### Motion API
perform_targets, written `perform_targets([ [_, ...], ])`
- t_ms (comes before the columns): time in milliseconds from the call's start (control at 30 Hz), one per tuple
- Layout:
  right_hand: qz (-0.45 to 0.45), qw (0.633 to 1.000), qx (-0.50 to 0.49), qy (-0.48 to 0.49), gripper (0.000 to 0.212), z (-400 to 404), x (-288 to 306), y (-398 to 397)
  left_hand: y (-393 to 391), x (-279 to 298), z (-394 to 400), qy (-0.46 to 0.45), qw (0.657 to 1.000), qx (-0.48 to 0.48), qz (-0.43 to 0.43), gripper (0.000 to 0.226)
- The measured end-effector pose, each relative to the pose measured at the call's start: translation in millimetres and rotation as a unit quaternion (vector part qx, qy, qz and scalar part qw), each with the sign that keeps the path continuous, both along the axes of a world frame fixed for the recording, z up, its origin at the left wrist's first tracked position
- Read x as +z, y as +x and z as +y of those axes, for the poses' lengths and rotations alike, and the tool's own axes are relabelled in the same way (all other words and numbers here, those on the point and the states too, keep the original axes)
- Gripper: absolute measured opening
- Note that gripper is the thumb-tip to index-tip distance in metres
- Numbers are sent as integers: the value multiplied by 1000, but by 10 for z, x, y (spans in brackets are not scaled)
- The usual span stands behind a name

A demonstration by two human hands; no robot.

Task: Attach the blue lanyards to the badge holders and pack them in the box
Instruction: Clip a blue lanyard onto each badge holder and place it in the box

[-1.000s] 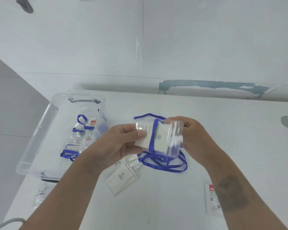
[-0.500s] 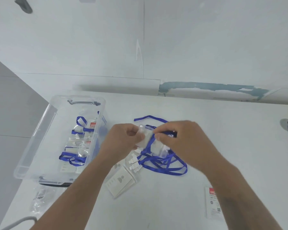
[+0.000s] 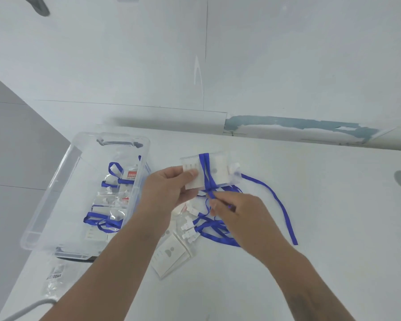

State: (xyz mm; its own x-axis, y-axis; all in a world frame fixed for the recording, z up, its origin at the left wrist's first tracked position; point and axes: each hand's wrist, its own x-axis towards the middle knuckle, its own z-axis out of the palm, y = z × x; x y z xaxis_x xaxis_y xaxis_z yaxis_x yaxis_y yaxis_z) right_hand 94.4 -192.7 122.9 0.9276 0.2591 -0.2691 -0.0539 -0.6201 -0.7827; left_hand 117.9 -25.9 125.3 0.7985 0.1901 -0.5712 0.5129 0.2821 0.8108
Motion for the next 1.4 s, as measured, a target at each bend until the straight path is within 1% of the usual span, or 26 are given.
perform_targets([
  [67,-55,992,52,-105,23,7,39,-50,-18,-43,2,121,993,-7,-10,5],
  [100,-81,985,66,-139,22,-11,98,-38,-32,-46,18,175,984,-29,-21,8],
  [167,-123,978,74,-151,18,-68,242,22,-62,-46,61,225,969,-94,-32,8],
  [233,-118,986,62,-104,9,-140,377,118,-102,-14,108,202,965,-163,-23,3],
  [300,-74,995,46,-40,4,-221,462,225,-139,27,147,161,956,-245,-9,6],
  [367,-13,999,42,20,8,-285,509,305,-155,62,191,124,940,-319,2,9],
  [467,108,985,33,132,6,-316,450,369,-174,95,276,32,934,-357,7,15],
  [533,191,943,-12,272,5,-287,332,352,-197,107,287,-50,938,-344,-1,17],
  [600,241,891,-78,377,13,-220,215,308,-223,105,225,-116,947,-299,-7,16],
  [667,251,864,-122,420,27,-126,117,242,-250,81,116,-154,963,-223,6,15],
  [700,245,854,-132,440,23,-85,60,204,-264,66,58,-168,968,-183,16,16],
  [733,243,838,-149,465,11,-46,1,185,-275,60,-1,-182,972,-148,22,17],
  [800,240,814,-203,488,24,2,-63,149,-303,63,-92,-208,973,-94,25,16],
  [867,257,780,-248,514,43,1,-117,150,-316,87,-149,-214,975,-56,19,15],
  [900,267,763,-250,532,52,-7,-101,146,-316,102,-176,-207,977,-41,18,14],
  [933,268,762,-238,540,58,-15,-59,145,-313,108,-197,-198,980,-24,19,12],
  [967,253,779,-231,525,58,-3,-37,141,-313,106,-209,-189,982,-8,19,11],
  [1000,222,814,-218,491,47,3,-30,135,-314,114,-222,-183,983,-2,20,10],
  [1033,182,852,-214,442,28,2,-56,142,-315,124,-230,-174,984,-9,20,11],
  [1067,145,880,-220,395,13,0,-54,156,-318,134,-239,-156,987,-29,22,12],
  [1100,124,893,-228,368,6,-3,-46,164,-317,139,-232,-114,991,-65,25,13],
  [1167,130,897,-232,353,19,-56,-40,184,-302,171,-183,16,988,-151,21,11],
  [1200,134,903,-220,344,22,-114,-4,198,-283,204,-180,60,981,-182,8,11],
  [1233,137,914,-202,325,23,-147,22,210,-265,233,-161,78,978,-195,-9,13],
  [1333,131,955,-138,226,40,-230,110,225,-233,378,-161,81,978,-188,-51,18],
  [1400,128,970,-102,179,30,-261,162,257,-229,432,-187,109,973,-191,-66,13],
])
